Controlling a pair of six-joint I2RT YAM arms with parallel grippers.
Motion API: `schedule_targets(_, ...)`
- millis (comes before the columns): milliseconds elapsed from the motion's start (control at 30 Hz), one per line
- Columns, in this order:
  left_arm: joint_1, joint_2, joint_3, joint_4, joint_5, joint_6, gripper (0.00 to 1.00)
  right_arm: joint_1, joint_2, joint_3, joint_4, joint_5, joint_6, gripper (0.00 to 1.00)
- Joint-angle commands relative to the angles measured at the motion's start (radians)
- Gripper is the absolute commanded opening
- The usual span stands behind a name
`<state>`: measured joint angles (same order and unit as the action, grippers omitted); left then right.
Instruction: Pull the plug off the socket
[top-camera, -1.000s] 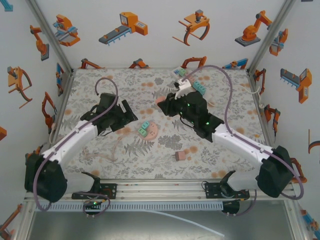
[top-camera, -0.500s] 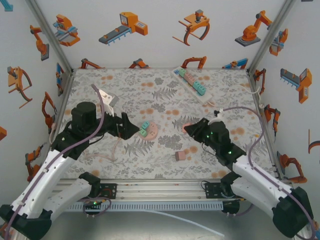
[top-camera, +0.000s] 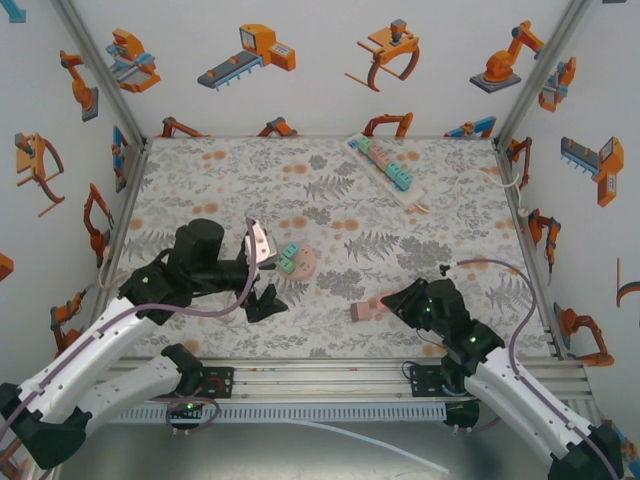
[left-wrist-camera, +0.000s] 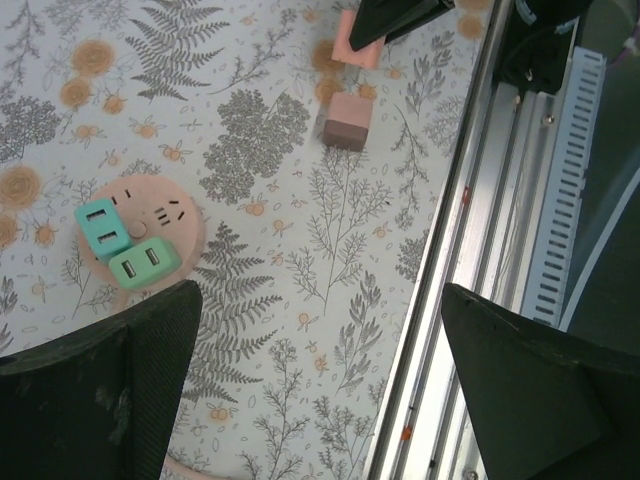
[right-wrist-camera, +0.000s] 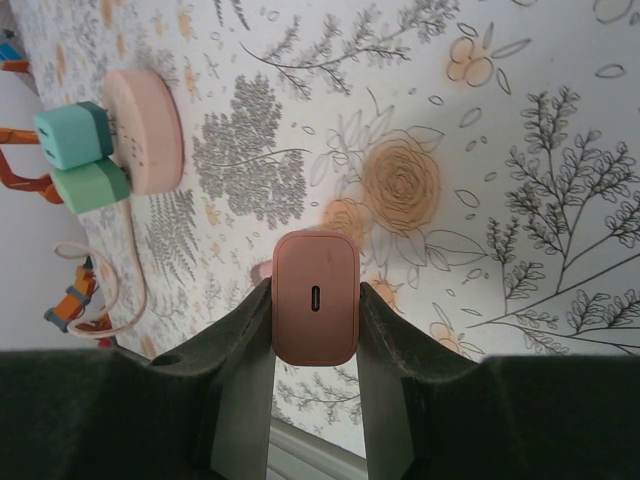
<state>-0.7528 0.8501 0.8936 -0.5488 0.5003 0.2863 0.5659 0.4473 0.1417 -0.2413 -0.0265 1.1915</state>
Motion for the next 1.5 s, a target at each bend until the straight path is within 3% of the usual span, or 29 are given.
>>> schedule_targets(0,-0.017,0.026,0.013,0.000,-0.029,0.054,0.97,-0.002,0.026,-0.028,0.030,-0.037,0.019,0.30)
schedule_targets(200,-0.030,0.053,0.029,0.003,-0.087,0.033,0.97,-0.002,0.102,-0.037,0.055,-0.059,0.010,0.49)
schedule_targets(333,-0.038,0.052,0.030,0.003,-0.114,0.028,0.97,-0.001,0.097,-0.023,-0.017,-0.041,0.017,0.57)
schedule_targets(633,-0.042,0.029,0.039,-0.011,-0.175,0.020,0.97,-0.002,-0.025,0.078,-0.216,0.116,0.060,0.60)
schedule_targets(767,-0.042,0.017,0.039,-0.011,-0.180,0.017,0.97,-0.001,-0.048,0.138,-0.192,0.226,0.033,0.61)
schedule_targets(867,-0.042,0.014,0.039,-0.016,-0.201,0.015,0.97,-0.001,-0.026,0.190,-0.098,0.293,-0.077,0.60)
schedule_targets(1033,-0.042,0.012,0.057,-0.023,-0.304,-0.004,0.97,-0.001,0.109,0.304,0.142,0.294,-0.415,0.59)
schedule_targets(1233,-0.042,0.057,0.106,-0.022,-0.446,-0.137,0.97,-0.001,0.383,0.427,0.441,0.116,-0.736,0.59)
schedule_targets(1333,-0.042,0.111,0.155,-0.045,-0.547,-0.208,0.97,0.004,0.528,0.508,0.507,0.053,-0.763,0.59)
schedule_targets(1467,-0.027,0.185,0.213,-0.055,-0.664,-0.291,0.97,0.021,0.726,0.683,0.373,0.048,-0.706,0.56)
